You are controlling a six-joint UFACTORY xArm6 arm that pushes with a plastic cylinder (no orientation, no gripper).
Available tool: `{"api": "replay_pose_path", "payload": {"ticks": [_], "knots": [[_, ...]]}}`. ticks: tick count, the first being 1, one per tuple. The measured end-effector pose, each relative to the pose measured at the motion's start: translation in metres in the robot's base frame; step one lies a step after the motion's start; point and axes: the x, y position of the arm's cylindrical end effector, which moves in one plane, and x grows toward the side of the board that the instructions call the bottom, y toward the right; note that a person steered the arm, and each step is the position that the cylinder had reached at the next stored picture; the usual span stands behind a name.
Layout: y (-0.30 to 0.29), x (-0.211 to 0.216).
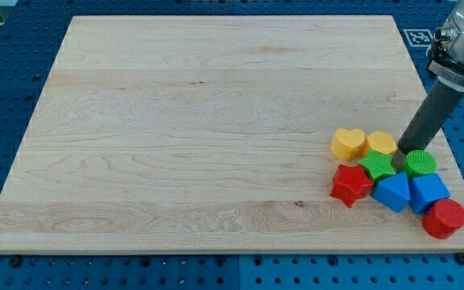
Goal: Separate the yellow blocks from the group of blocks
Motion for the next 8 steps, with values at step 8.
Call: {"api": "replay_pose_path", "payload": {"ticks": [8], "knots": [[-0.262, -0.108]]}}
